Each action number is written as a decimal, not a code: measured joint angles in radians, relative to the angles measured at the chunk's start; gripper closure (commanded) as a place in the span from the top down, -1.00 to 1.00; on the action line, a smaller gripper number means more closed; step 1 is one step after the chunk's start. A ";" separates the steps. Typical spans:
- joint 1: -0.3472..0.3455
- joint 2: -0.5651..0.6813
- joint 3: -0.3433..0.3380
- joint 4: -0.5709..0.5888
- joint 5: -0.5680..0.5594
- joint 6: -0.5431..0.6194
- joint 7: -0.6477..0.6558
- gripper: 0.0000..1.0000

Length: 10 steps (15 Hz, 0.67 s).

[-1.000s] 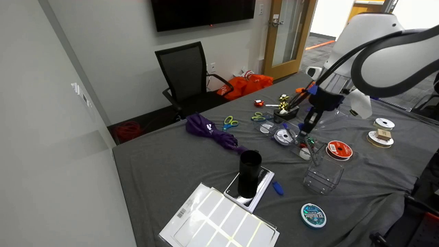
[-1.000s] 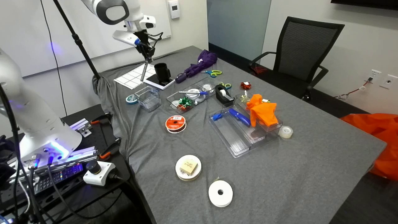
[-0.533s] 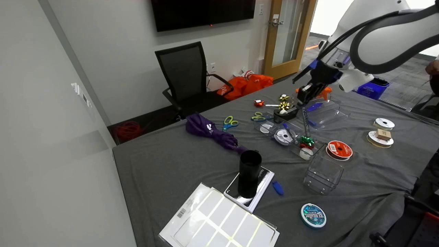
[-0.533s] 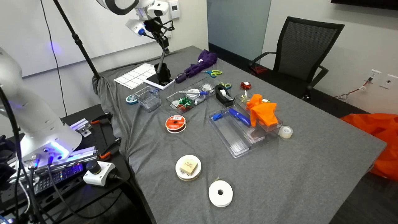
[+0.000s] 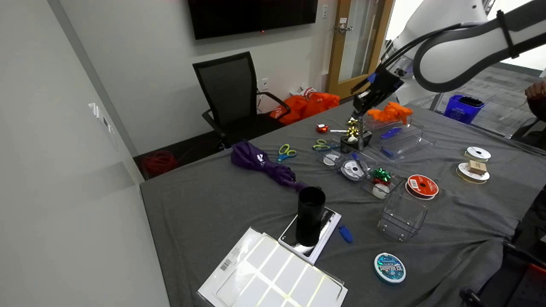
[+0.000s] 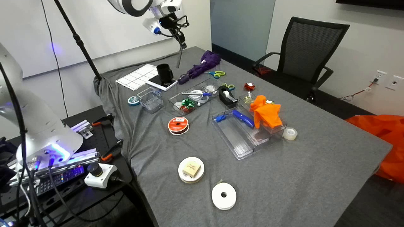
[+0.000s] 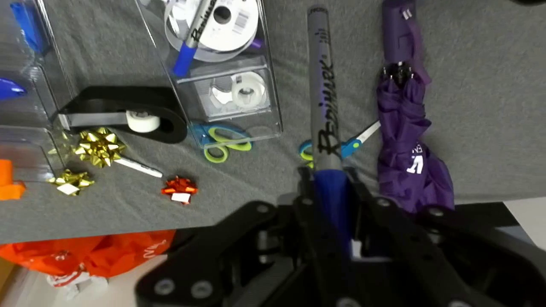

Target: Remove the blue marker from the container at the front and place it in the container at the back.

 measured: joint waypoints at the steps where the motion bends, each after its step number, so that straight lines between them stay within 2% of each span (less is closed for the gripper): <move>1: 0.002 0.017 0.000 0.005 -0.014 0.037 -0.007 -0.90; 4: 0.004 0.061 -0.011 0.013 -0.146 0.114 -0.008 -0.90; 7: 0.006 0.090 -0.034 0.019 -0.302 0.123 -0.010 -0.90; 10: 0.006 0.110 -0.042 0.019 -0.411 0.121 -0.025 -0.90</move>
